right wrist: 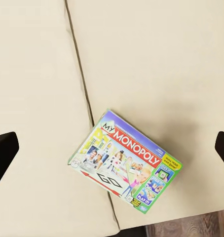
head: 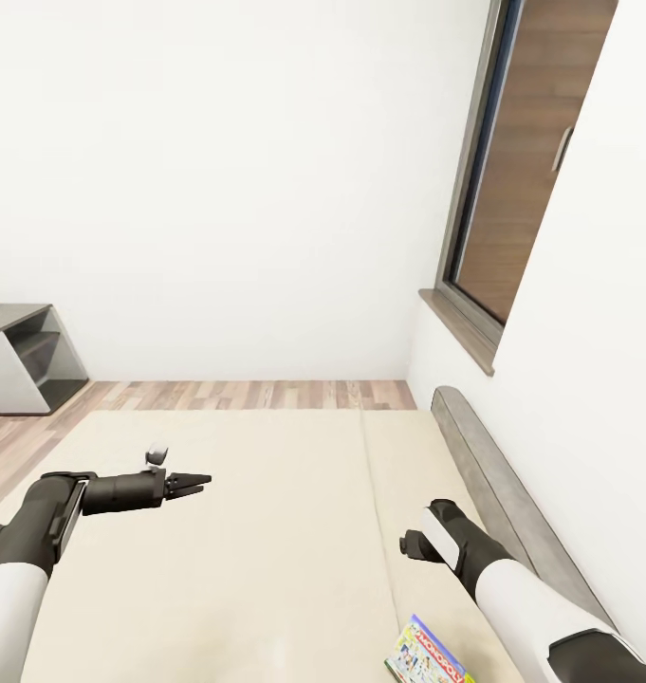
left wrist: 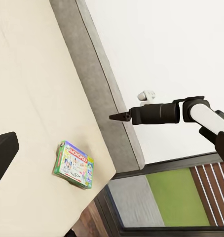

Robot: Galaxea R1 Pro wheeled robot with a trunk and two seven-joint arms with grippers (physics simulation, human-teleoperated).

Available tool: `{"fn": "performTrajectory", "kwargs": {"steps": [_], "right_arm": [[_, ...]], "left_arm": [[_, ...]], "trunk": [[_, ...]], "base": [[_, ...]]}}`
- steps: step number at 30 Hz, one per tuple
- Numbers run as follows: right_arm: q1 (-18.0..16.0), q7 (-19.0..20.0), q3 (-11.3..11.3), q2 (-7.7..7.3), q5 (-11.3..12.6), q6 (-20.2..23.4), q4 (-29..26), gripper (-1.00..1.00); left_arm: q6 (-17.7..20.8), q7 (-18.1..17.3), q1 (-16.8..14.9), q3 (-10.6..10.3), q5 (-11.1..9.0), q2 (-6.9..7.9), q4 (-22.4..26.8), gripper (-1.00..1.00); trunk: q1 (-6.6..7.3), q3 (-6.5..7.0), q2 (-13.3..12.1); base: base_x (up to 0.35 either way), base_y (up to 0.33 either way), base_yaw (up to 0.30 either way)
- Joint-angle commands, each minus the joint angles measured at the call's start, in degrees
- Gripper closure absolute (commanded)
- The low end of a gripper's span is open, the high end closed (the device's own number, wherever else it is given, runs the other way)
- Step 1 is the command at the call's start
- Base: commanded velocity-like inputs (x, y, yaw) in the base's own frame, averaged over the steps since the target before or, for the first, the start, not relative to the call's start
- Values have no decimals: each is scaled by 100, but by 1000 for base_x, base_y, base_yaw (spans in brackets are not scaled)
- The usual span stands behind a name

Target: Put all the toys in the child's room - the three board games (two on the bed and one on the table), the two jigsaw puzzles on the table, and the tennis ball on the table - inside the toy box on the table in the child's room.

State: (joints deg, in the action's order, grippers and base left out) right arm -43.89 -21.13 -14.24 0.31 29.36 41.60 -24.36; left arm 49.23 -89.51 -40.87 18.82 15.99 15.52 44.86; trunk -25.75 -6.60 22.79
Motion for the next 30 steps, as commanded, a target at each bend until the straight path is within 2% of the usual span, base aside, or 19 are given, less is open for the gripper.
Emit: {"fn": "performTrajectory", "kwargs": {"steps": [1,27,30], "right_arm": [[-6,-49,-44,-5,61,16,-7,-100],[-3,-43,-54,-24,62,28,67,-100],[-3,-31,-60,-41,69,46,75,-100]], "left_arm": [[60,-49,-7,16,60,-4,5,-100],[60,-49,-7,19,61,-38,5,-100],[62,-49,-8,-35,62,-45,5,-100]], "trunk": [[-4,-13,13],[-4,-209,13],[-4,-237,13]], "base": [[0,0,0],[0,0,0],[0,0,0]]}}
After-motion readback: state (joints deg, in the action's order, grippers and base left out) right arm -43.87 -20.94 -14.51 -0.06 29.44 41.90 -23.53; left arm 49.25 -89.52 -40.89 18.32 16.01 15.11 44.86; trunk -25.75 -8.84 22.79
